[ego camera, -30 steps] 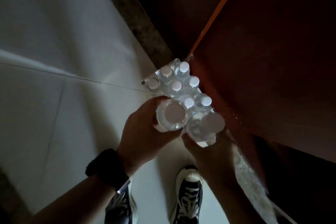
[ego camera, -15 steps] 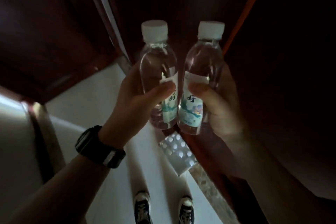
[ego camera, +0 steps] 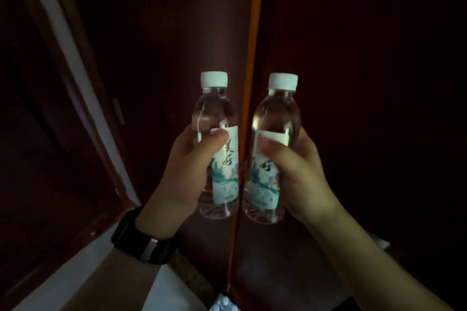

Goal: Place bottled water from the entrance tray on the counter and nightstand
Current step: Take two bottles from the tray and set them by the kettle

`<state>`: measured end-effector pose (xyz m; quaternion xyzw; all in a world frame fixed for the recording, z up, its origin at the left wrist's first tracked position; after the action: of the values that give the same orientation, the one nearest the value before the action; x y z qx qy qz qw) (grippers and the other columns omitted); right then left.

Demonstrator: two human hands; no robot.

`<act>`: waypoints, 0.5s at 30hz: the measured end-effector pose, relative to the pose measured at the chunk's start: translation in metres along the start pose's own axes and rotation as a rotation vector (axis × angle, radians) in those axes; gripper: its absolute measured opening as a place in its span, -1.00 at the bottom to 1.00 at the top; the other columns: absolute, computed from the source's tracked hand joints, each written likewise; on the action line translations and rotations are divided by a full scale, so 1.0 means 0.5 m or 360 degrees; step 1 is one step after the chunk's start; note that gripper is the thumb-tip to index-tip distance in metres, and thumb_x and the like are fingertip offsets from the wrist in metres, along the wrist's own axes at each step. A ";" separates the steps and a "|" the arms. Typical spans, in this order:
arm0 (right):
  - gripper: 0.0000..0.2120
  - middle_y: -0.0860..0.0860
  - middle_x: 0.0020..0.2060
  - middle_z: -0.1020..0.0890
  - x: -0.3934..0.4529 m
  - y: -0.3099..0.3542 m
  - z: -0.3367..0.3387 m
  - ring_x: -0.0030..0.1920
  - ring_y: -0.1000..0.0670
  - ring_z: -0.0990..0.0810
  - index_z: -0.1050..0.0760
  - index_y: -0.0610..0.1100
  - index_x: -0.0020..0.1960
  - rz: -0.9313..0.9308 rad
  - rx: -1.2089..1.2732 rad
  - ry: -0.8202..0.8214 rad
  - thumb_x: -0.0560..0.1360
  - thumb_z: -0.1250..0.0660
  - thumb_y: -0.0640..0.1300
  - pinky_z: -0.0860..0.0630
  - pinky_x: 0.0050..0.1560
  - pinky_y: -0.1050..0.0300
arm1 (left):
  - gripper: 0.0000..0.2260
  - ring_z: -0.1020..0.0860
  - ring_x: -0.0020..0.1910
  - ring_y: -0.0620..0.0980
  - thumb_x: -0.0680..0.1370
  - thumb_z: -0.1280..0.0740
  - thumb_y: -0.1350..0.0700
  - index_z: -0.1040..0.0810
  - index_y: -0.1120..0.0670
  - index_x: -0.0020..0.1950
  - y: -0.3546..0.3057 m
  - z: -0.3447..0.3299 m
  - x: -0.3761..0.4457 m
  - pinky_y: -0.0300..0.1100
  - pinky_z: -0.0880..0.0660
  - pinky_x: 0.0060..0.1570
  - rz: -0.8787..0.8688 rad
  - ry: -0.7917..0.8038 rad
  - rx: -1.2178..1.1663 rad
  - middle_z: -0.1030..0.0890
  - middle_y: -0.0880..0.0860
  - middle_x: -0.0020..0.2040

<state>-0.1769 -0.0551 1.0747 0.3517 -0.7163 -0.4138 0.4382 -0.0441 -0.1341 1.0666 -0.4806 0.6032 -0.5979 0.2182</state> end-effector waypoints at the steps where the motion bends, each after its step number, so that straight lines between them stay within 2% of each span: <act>1: -0.59 -0.15 -0.07 -0.66 -0.012 0.012 0.013 -0.04 -0.17 -0.68 -0.52 -0.18 0.11 0.0014 -0.0033 -0.0074 0.31 -0.47 -0.10 -0.64 -0.01 -0.06 | -0.85 -0.69 -0.16 -0.01 0.34 -0.39 0.02 -0.64 -0.02 -0.11 -0.007 -0.020 0.006 -0.10 -0.60 -0.17 -0.0014 0.0074 -0.0015 -0.70 0.01 -0.20; 3: -0.60 -0.14 -0.08 -0.65 -0.050 0.043 0.049 -0.04 -0.17 -0.67 -0.52 -0.17 0.12 0.0057 -0.0130 -0.0266 0.32 -0.47 -0.10 -0.63 -0.01 -0.09 | -0.80 -0.68 -0.13 0.02 0.30 -0.40 -0.05 -0.65 -0.04 -0.13 -0.010 -0.072 0.007 -0.10 -0.60 -0.14 -0.0030 0.0266 -0.0066 -0.69 0.01 -0.18; 4: -0.64 -0.10 -0.12 -0.66 -0.070 0.058 0.065 -0.07 -0.13 -0.68 -0.52 -0.15 0.09 0.0074 -0.0172 -0.0350 0.33 -0.46 -0.11 -0.64 -0.05 -0.04 | -0.77 -0.67 -0.13 0.03 0.30 -0.39 -0.06 -0.65 -0.01 -0.11 -0.010 -0.097 0.004 -0.09 -0.59 -0.14 -0.0025 0.0341 -0.0094 -0.68 0.02 -0.19; 6: -0.71 -0.02 -0.19 -0.65 -0.124 0.095 0.102 -0.14 -0.05 -0.66 -0.53 -0.10 0.02 0.0124 -0.0270 -0.0516 0.32 -0.45 -0.09 -0.61 -0.12 0.05 | -0.64 -0.65 -0.16 0.06 0.30 -0.39 -0.04 -0.61 0.16 -0.03 -0.005 -0.160 -0.010 -0.07 -0.58 -0.15 0.0002 0.0524 -0.0164 -0.65 0.09 -0.18; 9: -0.69 0.03 -0.21 -0.65 -0.245 0.169 0.176 -0.16 -0.02 -0.67 -0.53 -0.06 -0.01 0.0190 -0.0395 -0.0837 0.27 -0.44 -0.02 -0.59 -0.13 0.05 | -0.48 -0.59 -0.22 0.15 0.32 -0.40 -0.03 -0.50 0.36 0.06 -0.003 -0.291 -0.067 0.04 -0.53 -0.19 0.0074 0.0882 -0.0299 -0.57 0.26 -0.18; 11: -0.70 0.03 -0.21 -0.66 -0.342 0.226 0.229 -0.17 -0.02 -0.68 -0.55 -0.03 -0.04 0.0254 -0.0445 -0.1042 0.25 -0.44 -0.02 -0.60 -0.15 0.03 | -0.49 -0.58 -0.22 0.17 0.34 -0.38 -0.03 -0.48 0.37 0.07 -0.013 -0.391 -0.127 0.05 -0.54 -0.21 0.0102 0.1140 -0.0355 -0.56 0.29 -0.17; 15: -0.70 -0.06 -0.25 -0.64 -0.566 0.344 0.319 -0.25 -0.09 -0.64 -0.57 -0.06 -0.05 0.0406 -0.0554 -0.1500 0.24 -0.44 -0.03 -0.57 -0.20 -0.04 | -0.58 -0.65 -0.24 0.09 0.39 -0.37 -0.01 -0.51 0.27 0.11 -0.044 -0.583 -0.290 -0.11 -0.59 -0.26 0.0206 0.1592 -0.0438 -0.63 0.18 -0.17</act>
<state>-0.2436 0.3060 1.0908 -0.0412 -0.7936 -0.5837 0.1669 -0.2170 0.1410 1.0973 -0.1222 0.7352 -0.6549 -0.1253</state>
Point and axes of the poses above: each hand's wrist, its own x-axis towards the middle knuckle, its own z-axis out of the back of the hand, y = z × x, the point moved 7 cm from there along x, towards the middle knuckle
